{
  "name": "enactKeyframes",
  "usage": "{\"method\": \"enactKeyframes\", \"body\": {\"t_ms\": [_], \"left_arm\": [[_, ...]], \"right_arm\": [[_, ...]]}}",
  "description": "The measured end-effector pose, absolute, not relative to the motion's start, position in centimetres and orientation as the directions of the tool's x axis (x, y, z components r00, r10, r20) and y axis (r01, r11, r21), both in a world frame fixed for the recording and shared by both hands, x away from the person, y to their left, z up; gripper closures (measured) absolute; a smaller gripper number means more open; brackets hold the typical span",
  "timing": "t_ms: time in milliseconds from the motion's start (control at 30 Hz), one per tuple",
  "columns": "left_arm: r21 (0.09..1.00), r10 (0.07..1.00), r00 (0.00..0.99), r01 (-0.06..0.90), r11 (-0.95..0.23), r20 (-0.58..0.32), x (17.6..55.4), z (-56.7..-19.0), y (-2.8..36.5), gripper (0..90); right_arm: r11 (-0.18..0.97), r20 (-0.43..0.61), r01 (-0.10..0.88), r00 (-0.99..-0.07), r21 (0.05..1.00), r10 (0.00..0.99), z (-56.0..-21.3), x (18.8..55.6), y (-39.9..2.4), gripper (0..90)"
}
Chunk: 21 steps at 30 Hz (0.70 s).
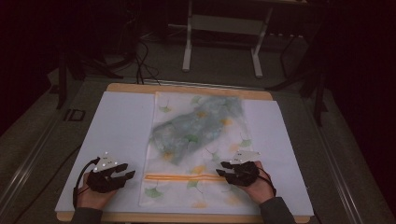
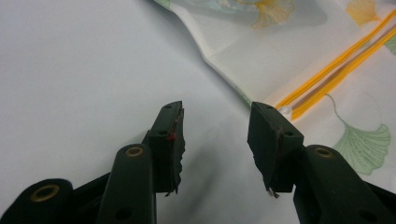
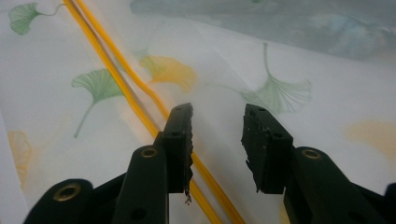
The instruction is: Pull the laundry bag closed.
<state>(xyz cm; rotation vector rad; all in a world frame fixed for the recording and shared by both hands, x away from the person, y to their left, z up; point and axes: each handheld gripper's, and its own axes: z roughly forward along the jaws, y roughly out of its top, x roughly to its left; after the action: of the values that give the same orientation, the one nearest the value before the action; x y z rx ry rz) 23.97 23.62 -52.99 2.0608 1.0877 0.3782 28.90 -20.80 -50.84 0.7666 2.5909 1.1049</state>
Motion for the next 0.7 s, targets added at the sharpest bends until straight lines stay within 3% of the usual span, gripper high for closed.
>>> {"method": "enactKeyframes", "body": {"t_ms": [700], "left_arm": [[0.728, 0.799, 0.596, 0.582, -0.362, -0.079, 24.1, -53.0, 23.7, 53.6]], "right_arm": [[0.587, 0.008, 0.329, -0.876, 0.740, 0.482, -50.2, 29.4, -15.8, 61.3]]}}
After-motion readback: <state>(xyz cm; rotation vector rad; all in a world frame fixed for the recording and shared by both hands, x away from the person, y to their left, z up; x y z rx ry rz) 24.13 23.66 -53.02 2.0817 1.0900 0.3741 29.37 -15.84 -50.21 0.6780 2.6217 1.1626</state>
